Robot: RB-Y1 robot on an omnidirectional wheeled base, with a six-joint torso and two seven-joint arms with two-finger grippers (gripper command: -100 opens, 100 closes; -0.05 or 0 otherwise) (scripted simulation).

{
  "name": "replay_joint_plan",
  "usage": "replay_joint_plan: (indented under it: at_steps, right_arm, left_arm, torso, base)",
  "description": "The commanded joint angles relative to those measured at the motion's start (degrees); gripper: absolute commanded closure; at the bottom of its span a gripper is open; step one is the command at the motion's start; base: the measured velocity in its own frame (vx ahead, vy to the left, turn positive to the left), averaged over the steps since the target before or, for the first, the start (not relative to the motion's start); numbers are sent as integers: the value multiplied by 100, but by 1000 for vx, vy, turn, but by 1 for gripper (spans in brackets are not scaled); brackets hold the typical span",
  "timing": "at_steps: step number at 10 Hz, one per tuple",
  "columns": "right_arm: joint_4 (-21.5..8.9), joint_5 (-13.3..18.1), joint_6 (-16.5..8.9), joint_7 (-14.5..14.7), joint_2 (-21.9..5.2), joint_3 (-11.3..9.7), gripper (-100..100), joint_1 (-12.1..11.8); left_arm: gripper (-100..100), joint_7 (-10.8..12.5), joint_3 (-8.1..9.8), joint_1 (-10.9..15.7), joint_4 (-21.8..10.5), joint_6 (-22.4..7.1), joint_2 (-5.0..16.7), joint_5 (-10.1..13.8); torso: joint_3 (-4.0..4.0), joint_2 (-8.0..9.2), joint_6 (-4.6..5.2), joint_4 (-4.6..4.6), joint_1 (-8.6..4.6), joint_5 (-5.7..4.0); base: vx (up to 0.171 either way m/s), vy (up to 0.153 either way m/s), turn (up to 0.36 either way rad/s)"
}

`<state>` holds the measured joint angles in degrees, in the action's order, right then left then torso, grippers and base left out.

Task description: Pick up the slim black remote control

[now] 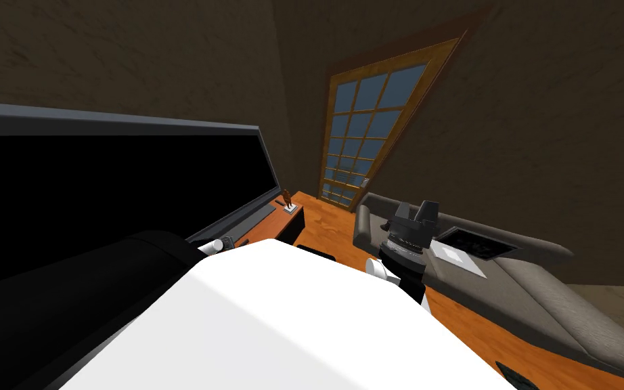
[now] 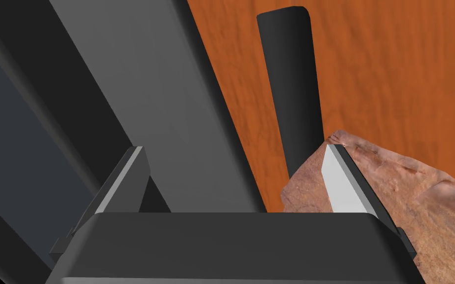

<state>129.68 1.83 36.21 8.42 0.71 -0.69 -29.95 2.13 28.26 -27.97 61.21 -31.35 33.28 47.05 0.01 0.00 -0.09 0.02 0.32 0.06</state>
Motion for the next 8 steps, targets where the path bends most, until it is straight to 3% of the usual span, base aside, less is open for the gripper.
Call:
replay_joint_plan:
  at_steps: [1,2,3,8]
  right_arm:
    - [0,0,0,0,0,0,0,0]
    - [0,0,0,0,0,1,0,-1]
    - [0,0,0,0,0,0,0,0]
    - [0,0,0,0,0,1,0,-2]
  left_arm:
    - [-100,14,43,8,-225,-118,8,78]
    - [-100,17,114,64,-508,-300,39,239]
    - [-100,17,114,64,-588,-300,39,239]
    - [-100,18,290,238,-1448,-766,108,675]
  torso:
    - [0,0,0,0,0,0]
    - [0,0,-5,0,2,1]
    - [0,1,0,0,2,0]
    - [0,-1,-9,0,-2,0]
  base:
    - [-22,57,-165]
    - [-28,53,-274]
    - [-23,47,-193]
    - [-29,53,-206]
